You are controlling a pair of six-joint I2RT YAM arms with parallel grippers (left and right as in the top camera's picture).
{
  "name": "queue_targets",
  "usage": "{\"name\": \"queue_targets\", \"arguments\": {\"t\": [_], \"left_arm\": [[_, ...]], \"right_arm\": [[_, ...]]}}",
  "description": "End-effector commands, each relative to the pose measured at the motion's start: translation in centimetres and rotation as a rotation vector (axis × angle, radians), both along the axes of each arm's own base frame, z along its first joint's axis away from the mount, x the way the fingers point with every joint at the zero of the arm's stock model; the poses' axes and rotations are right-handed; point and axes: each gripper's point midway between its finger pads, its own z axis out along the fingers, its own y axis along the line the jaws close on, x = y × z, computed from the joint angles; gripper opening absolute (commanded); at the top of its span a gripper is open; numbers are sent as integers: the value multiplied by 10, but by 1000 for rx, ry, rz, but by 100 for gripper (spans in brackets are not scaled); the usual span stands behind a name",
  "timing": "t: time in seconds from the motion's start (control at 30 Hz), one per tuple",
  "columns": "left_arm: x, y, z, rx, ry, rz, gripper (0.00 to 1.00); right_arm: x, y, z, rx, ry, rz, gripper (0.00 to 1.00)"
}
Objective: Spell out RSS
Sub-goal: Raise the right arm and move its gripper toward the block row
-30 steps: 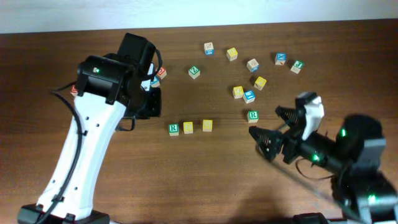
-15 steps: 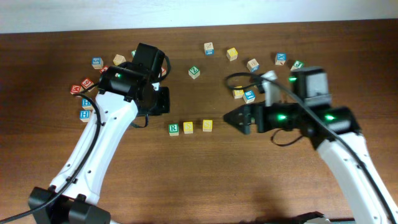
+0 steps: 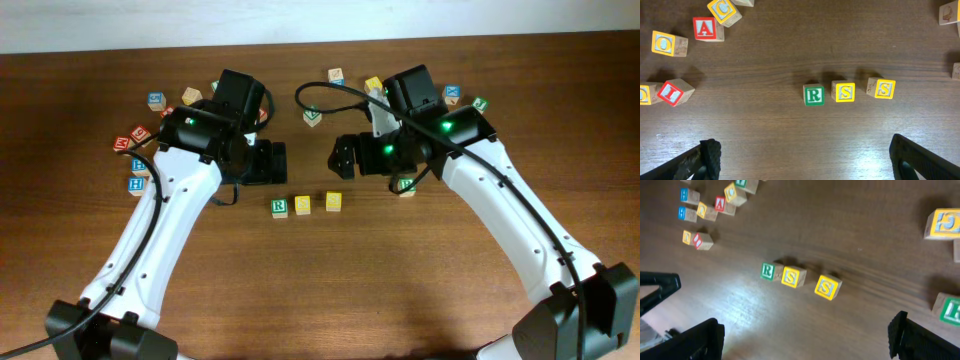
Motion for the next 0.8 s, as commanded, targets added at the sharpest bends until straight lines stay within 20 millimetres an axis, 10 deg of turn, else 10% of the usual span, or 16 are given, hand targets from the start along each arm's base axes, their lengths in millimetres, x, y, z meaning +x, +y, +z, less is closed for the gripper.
{"name": "queue_targets", "arguments": {"t": [0.0,0.2,0.3,0.43,0.5,0.77], "left_arm": [[4,0,1,-1,-18,9,100],[15,3,-7,-2,-22,25,39],[23,19,-20,9,12,73,0],[34,41,-47,26,74,135,0],[35,40,-59,35,105,134,0],[37,39,-76,46,143,131,0]], "right_arm": [[13,-4,-4,-46,-30,-31,98],[23,-12,-14,-103,-46,-64,99],[28,-14,-32,-138,-16,-72,54],[36,-10,-36,-126,-30,-82,50],[42,-5,-34,-111,-51,-95,5],[50,-16,-80,-193,36,-185,4]]}}
